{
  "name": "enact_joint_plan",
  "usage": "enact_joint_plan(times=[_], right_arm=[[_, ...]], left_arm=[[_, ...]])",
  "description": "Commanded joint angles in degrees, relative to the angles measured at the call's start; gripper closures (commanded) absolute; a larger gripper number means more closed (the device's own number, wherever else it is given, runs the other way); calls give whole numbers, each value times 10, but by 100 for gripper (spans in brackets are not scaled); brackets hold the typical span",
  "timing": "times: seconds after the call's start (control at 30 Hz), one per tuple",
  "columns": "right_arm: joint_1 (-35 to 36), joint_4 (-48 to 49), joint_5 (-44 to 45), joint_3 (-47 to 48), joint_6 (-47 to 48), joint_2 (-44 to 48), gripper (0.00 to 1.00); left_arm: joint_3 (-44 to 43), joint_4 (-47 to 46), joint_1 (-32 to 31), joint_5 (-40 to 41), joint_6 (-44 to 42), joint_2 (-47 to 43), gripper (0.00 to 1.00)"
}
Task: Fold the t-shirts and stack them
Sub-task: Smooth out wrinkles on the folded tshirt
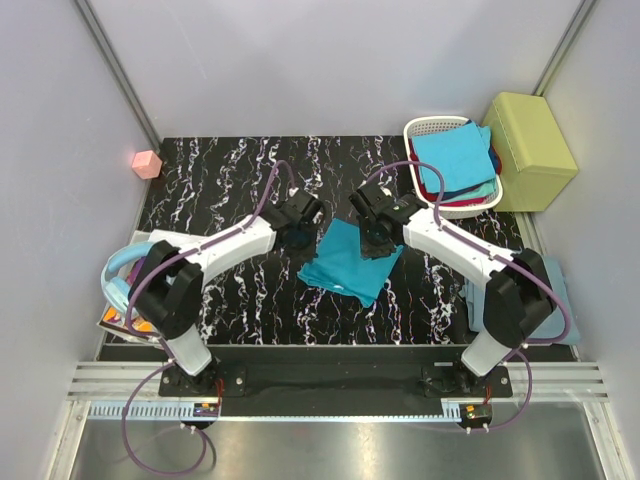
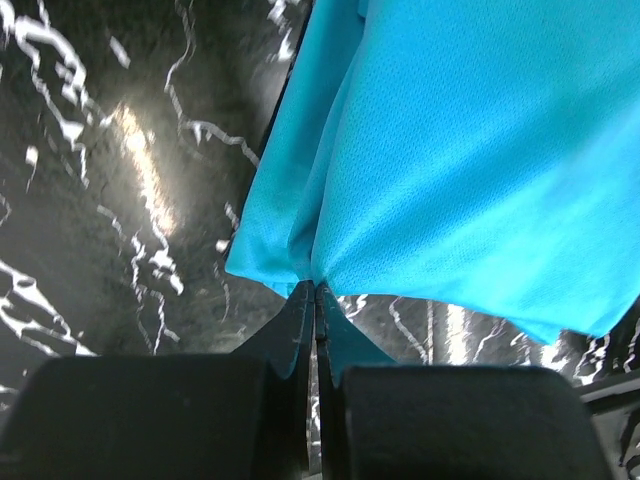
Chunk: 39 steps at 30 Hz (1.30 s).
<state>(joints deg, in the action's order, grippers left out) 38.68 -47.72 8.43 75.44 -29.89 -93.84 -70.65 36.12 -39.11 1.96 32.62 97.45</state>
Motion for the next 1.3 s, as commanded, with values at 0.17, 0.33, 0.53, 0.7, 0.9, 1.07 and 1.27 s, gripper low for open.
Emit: enact_joint_plan(times=[0.17,0.33,0.53,0.7,0.9,1.07,1.27], right_arm=[[-4,28,-9,23,-18,-13,72],[-4,44,-15,52,-17,-51,73],[-18,48,-19,127,-12,-116,74],[-33,48,-25,193,-5,-166,74],[-44,47,-53,203,-3,-225,75],[-46,56,-69,159,-9,-239,77],[-43,77,-83,122,-14,-223,77]], left_arm=[[40,9,-3,-2,-3,-43,100],[53,8,-6,-4,-3,-45,100],[55,8,-7,-4,-5,-41,100],[57,7,-8,-5,-4,-43,100],[63,4,-11,-10,-2,-43,100],[67,1,-15,-11,1,-44,100],[61,1,-17,-14,-3,-38,100]])
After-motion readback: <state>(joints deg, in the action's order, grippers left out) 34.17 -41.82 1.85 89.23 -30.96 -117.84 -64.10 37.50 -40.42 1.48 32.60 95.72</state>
